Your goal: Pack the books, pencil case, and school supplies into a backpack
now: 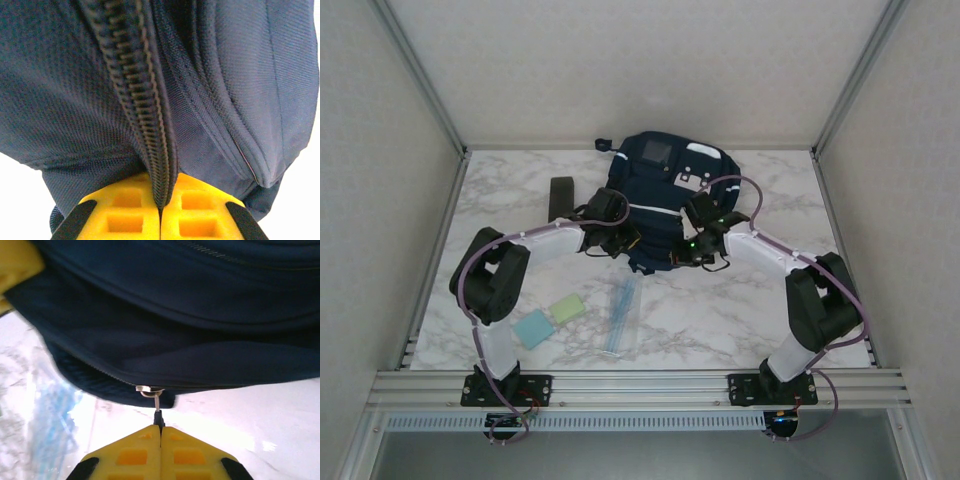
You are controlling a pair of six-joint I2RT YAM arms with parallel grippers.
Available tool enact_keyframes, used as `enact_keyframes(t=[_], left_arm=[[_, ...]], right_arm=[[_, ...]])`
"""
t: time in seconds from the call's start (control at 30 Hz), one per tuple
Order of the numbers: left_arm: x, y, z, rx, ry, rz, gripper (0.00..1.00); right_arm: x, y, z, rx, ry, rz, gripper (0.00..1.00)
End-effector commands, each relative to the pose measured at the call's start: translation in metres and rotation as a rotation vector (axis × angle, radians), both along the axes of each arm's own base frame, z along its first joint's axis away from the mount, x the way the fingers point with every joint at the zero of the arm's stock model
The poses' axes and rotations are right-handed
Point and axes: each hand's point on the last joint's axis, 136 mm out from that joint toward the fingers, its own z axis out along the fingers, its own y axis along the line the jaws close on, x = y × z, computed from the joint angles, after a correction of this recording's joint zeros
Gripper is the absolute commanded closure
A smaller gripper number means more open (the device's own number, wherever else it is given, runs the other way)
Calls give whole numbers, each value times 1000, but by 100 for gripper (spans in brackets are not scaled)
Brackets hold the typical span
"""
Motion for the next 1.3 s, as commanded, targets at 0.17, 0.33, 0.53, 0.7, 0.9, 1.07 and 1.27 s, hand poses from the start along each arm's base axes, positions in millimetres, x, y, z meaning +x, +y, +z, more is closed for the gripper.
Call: enact_keyframes(t=[0.17, 0.33, 0.53, 0.7, 0.9, 1.07, 1.27], left_arm=[[21, 20, 77, 5, -212, 2, 100], [16, 28, 94, 3, -229, -16, 100], [14, 42, 107, 18, -252, -17, 100], [14, 46, 112, 14, -258, -28, 100], [9, 47, 115, 20, -260, -52, 100], [8, 48, 113, 23, -258, -56, 100], [5, 50, 114, 31, -252, -75, 100]], right_arm=[[9, -102, -21, -407, 57, -106, 100], [37, -128, -22, -465, 22, -150, 100], [65, -149, -21, -429, -10, -211, 100], [97, -165, -19, -412, -50, -255, 100], [126, -187, -29, -420, -38, -315, 100], [138, -189, -28, -411, -64, -329, 100], [154, -223, -28, -522, -92, -439, 100]])
